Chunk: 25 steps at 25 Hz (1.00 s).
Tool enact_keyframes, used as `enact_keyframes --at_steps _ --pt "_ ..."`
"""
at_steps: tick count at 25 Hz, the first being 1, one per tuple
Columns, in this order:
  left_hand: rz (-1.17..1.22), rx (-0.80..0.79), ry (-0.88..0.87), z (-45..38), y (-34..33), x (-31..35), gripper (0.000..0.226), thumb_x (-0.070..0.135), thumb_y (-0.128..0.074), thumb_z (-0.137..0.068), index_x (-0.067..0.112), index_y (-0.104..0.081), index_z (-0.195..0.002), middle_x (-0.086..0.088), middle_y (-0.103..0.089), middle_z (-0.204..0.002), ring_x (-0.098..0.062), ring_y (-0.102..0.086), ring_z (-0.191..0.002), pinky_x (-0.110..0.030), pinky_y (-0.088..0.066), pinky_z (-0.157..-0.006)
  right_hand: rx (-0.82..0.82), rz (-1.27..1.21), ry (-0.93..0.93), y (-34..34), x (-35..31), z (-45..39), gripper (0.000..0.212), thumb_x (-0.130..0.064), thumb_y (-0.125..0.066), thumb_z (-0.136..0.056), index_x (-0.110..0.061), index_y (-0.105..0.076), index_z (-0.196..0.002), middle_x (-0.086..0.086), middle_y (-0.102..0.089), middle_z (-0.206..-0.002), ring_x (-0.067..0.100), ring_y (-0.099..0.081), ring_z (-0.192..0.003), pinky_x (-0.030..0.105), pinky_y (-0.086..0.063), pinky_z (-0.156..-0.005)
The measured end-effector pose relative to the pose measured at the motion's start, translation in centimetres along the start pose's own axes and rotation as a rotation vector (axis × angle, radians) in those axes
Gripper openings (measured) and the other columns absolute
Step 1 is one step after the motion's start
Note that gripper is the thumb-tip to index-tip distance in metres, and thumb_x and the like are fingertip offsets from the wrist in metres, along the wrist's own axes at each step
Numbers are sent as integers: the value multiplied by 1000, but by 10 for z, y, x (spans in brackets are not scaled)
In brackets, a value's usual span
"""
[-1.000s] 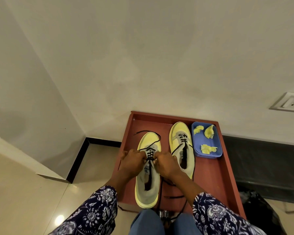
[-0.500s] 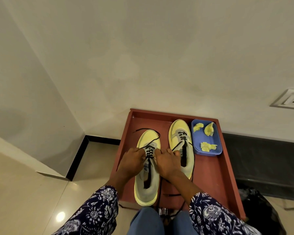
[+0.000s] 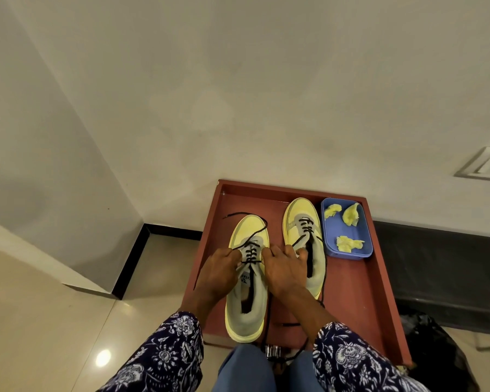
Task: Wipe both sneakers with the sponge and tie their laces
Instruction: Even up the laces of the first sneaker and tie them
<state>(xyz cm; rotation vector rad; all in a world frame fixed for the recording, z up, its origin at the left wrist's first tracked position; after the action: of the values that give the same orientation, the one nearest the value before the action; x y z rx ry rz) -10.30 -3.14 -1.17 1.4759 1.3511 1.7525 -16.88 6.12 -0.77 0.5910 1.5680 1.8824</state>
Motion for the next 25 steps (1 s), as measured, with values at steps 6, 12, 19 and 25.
enact_keyframes --at_steps 6,12,19,25 --pt "68 -148 93 0 -14 -12 16 16 -43 -93 4 -54 -92 -14 -57 -95 -31 -54 -85 -39 -48 -72 -78 -49 -7 -9 -1 -2 29 -20 -36 -93 -11 -46 -119 10 -59 -121 30 -50 -116 43 -29 -98" --pt "92 -266 89 11 -18 -21 39 40 -35 -95 6 -55 -94 -11 -60 -94 -26 -55 -82 -36 -44 -72 -227 -399 48 -25 5 3 24 -21 -35 -94 -7 -54 -92 17 -62 -98 35 -58 -95 34 -40 -74" --pt "375 -110 153 17 3 -11 36 44 -42 -94 19 -45 -68 4 -47 -66 -12 -47 -60 -21 -36 -55 -233 -756 -12 -18 5 12 33 -39 -40 -97 -21 -42 -70 -5 -48 -66 15 -48 -68 28 -35 -61" --pt "911 -1 301 13 0 -11 28 28 -45 -96 3 -57 -89 -15 -60 -90 -22 -58 -85 -37 -50 -80 -133 -982 -5 -7 6 8 28 -26 -49 -94 -18 -45 -68 -6 -43 -76 5 -43 -69 21 -37 -69"
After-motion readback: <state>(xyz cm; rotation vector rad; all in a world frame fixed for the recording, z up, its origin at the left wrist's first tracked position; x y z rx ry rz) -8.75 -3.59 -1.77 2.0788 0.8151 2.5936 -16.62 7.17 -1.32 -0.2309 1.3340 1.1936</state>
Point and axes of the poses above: each hand's wrist, its own z-axis away from the middle knuckle, its own y-axis out of the back of the hand, x = y × z, the point moved 10 cm from there along -z, towards the middle knuckle
